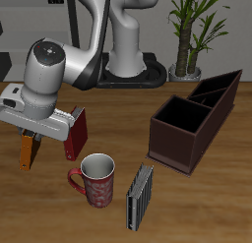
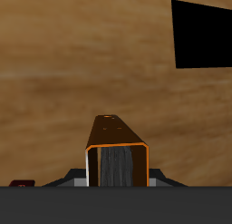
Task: Place the orange book into the left desk caddy's right compartment
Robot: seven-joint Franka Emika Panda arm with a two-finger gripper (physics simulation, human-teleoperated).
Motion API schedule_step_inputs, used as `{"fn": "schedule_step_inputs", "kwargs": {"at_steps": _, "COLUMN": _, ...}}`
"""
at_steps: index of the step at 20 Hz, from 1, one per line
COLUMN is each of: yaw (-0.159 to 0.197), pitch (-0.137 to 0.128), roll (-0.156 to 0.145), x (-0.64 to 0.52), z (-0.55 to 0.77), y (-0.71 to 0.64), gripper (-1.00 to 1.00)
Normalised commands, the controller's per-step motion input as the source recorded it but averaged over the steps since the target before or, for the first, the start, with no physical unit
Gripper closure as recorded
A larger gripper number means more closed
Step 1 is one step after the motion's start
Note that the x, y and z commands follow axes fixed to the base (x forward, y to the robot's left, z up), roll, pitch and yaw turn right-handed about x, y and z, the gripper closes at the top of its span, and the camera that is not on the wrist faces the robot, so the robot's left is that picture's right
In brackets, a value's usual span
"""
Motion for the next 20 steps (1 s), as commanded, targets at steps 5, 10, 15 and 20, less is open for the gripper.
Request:
{"fn": "schedule_step_inputs", "kwargs": {"at_steps": 5, "yaw": 0.008, "pitch": -0.068, "roll": -0.039, "x": -0.28, "z": 0.70, "y": 0.05, "gripper": 1.00}}
{"fn": "schedule_step_inputs", "kwargs": {"at_steps": 10, "yaw": -0.024, "pitch": -0.047, "roll": -0.020, "x": -0.26, "z": 0.54, "y": 0.04, "gripper": 1.00}}
{"fn": "schedule_step_inputs", "kwargs": {"at_steps": 15, "yaw": -0.013, "pitch": -0.058, "roll": 0.013, "x": -0.36, "z": 0.61, "y": 0.13, "gripper": 1.00}}
{"fn": "schedule_step_inputs", "kwargs": {"at_steps": 20, "yaw": -0.019, "pitch": -0.016, "roll": -0.010, "x": -0.40, "z": 0.48, "y": 0.21, "gripper": 1.00}}
